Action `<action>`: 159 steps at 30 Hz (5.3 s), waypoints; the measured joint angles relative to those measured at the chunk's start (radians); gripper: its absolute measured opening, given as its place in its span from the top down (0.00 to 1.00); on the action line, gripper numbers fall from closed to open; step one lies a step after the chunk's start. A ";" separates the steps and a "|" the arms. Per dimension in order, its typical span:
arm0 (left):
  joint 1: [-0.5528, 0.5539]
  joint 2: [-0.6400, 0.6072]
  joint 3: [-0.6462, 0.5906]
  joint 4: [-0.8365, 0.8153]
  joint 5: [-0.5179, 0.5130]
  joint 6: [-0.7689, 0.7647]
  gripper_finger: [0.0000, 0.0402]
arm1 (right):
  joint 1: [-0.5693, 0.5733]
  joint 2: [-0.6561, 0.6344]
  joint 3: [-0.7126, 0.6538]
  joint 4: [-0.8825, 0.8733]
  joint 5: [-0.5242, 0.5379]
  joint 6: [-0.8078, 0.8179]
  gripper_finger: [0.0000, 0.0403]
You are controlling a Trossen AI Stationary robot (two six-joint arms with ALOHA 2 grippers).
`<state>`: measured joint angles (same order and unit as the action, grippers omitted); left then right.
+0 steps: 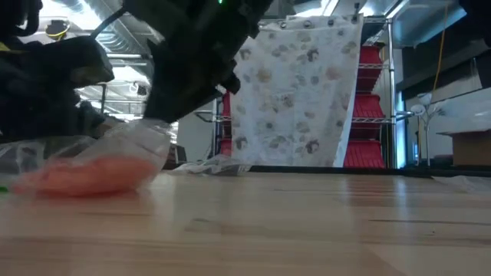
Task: Sort rubber bands
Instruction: Close the transparent zip bag
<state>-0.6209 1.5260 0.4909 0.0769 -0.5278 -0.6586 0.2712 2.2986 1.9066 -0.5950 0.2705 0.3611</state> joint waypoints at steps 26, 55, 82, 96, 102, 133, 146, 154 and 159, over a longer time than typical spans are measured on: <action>0.002 0.010 0.001 0.021 0.000 -0.003 1.00 | -0.085 0.061 -0.016 0.107 -0.242 0.042 0.91; -0.045 -0.056 -0.009 -0.001 0.020 -0.033 1.00 | -0.089 -0.027 -0.001 -0.128 -0.144 0.181 0.92; 0.385 -0.279 0.040 -0.106 0.384 -0.007 0.60 | -0.029 -0.351 -0.568 0.154 -0.158 0.235 0.52; 0.655 -0.041 0.040 0.103 0.823 0.188 0.49 | -0.028 -0.390 -0.776 0.494 -0.175 0.287 0.51; 0.666 0.055 0.040 0.203 0.933 0.214 0.50 | -0.028 -0.389 -0.776 0.491 -0.175 0.284 0.51; 0.607 -0.082 0.045 0.246 0.978 0.212 1.00 | -0.014 -0.447 -0.776 0.577 -0.174 0.259 0.51; 0.421 -0.407 0.046 0.179 0.770 0.243 1.00 | 0.059 -0.617 -0.773 0.875 -0.132 0.287 0.50; 0.399 -0.403 0.046 0.156 0.719 0.221 1.00 | 0.055 -0.610 -0.775 0.838 -0.042 0.283 0.31; 0.415 -0.403 0.046 0.150 0.699 0.216 1.00 | 0.055 -0.583 -0.770 0.840 -0.009 0.259 0.24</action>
<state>-0.2060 1.1229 0.5365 0.2270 0.1717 -0.4429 0.3267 1.7152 1.1367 0.2451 0.2619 0.6206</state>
